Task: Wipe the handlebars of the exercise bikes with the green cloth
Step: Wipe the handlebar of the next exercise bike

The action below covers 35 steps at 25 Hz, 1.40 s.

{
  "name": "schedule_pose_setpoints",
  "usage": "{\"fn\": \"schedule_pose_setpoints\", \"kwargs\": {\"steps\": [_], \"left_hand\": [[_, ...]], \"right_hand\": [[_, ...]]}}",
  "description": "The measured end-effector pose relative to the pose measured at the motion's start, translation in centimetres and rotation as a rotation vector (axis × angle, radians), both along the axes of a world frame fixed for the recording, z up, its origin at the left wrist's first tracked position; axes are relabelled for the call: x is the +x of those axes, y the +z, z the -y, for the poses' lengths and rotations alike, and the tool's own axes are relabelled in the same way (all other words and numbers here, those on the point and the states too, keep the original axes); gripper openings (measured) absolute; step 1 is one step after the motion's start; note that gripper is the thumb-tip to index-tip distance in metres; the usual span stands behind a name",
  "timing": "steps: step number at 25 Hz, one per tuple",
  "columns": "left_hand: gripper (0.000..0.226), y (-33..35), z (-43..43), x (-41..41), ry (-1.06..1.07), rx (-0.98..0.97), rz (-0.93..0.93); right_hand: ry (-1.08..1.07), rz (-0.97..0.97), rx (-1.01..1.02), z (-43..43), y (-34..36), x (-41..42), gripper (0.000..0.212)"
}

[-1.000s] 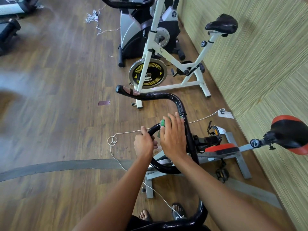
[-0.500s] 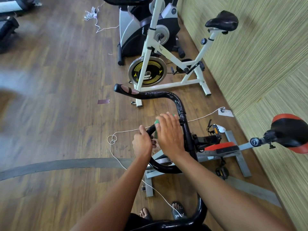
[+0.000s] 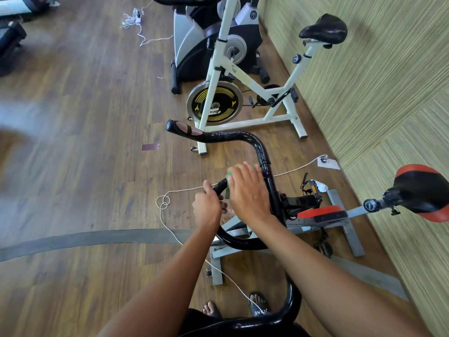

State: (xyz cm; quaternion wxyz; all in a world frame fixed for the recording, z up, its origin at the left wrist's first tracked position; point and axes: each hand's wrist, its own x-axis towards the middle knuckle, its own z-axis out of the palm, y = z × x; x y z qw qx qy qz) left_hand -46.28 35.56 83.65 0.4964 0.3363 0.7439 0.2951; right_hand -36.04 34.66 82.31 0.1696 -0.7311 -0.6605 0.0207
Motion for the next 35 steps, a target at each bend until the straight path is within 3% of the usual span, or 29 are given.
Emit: {"fn": "schedule_pose_setpoints", "kwargs": {"steps": [3,7,11,15,18,22,25,31,35], "left_hand": [[0.067,0.2,0.1,-0.2,-0.013,-0.004,0.001],[0.064,-0.2,0.0,0.0,0.003,0.012,-0.046],[0.077,-0.8,-0.2,0.2,0.014,0.011,-0.062],[0.077,-1.1,-0.2,0.2,0.011,-0.004,-0.087],[0.082,-1.3,-0.4,0.2,0.034,-0.001,-0.061],[0.077,-1.1,-0.3,0.2,0.013,0.001,-0.064],[0.079,-1.0,-0.3,0.1,0.022,0.009,-0.051],[0.084,-1.8,-0.5,0.0,0.024,0.0,-0.081],[0.084,-2.5,-0.7,-0.1,0.018,-0.005,-0.084]], "right_hand": [[-0.121,-0.012,0.004,-0.4,0.6,0.8,0.036],[0.046,0.0,0.005,-0.3,0.3,-0.3,0.038],[-0.086,-0.015,0.029,-0.5,0.5,0.6,0.034],[0.031,0.005,0.028,-0.6,0.2,0.2,0.033],[-0.089,-0.026,0.039,-0.3,0.3,0.7,0.031],[0.038,0.008,0.002,1.0,-0.3,-0.8,0.048],[-0.089,-0.032,-0.085,2.1,-0.9,-1.0,0.058],[-0.098,-0.1,-0.114,2.6,-1.0,-1.3,0.07],[0.071,-0.045,-0.079,3.3,-1.2,-1.0,0.074]]}}
